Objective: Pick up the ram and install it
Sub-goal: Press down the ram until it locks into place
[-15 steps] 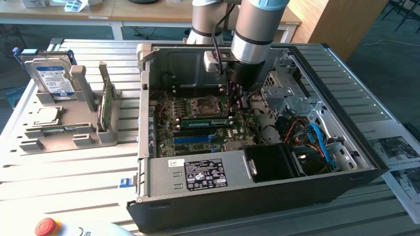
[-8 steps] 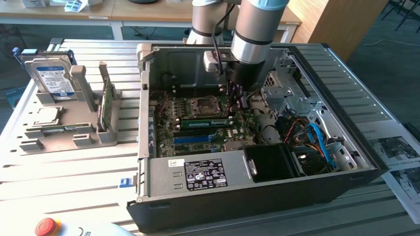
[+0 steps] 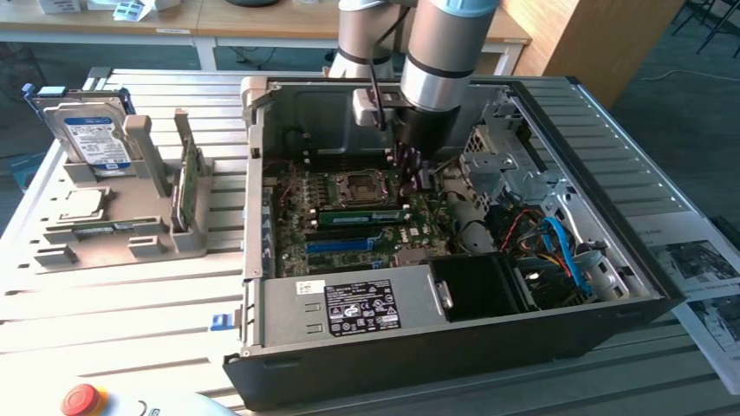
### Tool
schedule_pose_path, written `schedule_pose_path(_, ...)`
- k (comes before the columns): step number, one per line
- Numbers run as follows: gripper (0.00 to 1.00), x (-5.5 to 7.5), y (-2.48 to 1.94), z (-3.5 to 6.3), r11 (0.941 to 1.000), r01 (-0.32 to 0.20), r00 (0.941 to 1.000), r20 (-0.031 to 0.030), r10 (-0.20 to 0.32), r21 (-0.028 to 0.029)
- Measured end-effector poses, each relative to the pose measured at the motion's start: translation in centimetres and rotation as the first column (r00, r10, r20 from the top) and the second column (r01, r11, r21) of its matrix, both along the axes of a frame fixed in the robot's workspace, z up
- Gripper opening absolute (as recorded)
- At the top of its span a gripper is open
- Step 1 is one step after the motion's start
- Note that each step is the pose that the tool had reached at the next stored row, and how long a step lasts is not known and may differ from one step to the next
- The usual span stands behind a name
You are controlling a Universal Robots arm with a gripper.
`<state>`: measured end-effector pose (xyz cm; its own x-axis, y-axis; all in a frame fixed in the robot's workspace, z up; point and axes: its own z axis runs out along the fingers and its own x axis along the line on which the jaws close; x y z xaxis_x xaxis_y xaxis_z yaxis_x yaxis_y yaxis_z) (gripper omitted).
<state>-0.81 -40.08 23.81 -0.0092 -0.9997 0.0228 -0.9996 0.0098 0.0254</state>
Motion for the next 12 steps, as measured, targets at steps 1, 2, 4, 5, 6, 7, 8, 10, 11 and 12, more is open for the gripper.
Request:
schedule_pose_path(1, 0.1, -0.1, 0.02, 0.0, 1.0, 0.0, 1.0, -0.0001, 0.0, 0.0001)
schedule_pose_path(2, 0.1, -0.3, 0.03, 0.0, 1.0, 0.0, 1.0, -0.0001, 0.0, 0.0)
schedule_pose_path(4, 0.1, -0.6, 0.05, 0.0, 1.0, 0.0, 1.0, 0.0, 0.0, 0.0001)
schedule_pose_path(5, 0.1, -0.8, 0.06, 0.0, 1.0, 0.0, 1.0, -0.0001, 0.0, 0.0)
schedule_pose_path(6, 0.1, -1.0, 0.07, 0.0, 1.0, 0.0, 1.0, 0.0, 0.0, 0.0001)
schedule_pose_path(7, 0.1, -1.1, 0.08, 0.0, 1.0, 0.0, 1.0, 0.0, 0.0, 0.0)
schedule_pose_path(8, 0.1, -1.3, 0.09, 0.0, 1.0, 0.0, 1.0, -0.0001, 0.0, 0.0)
schedule_pose_path(10, 0.1, -1.7, 0.11, 0.0, 1.0, 0.0, 1.0, 0.0, 0.0, 0.0)
schedule_pose_path(11, 0.1, -1.9, 0.12, 0.0, 1.0, 0.0, 1.0, 0.0, 0.0, 0.0001)
schedule_pose_path(12, 0.1, -2.1, 0.14, 0.0, 1.0, 0.0, 1.0, 0.0, 0.0, 0.0001)
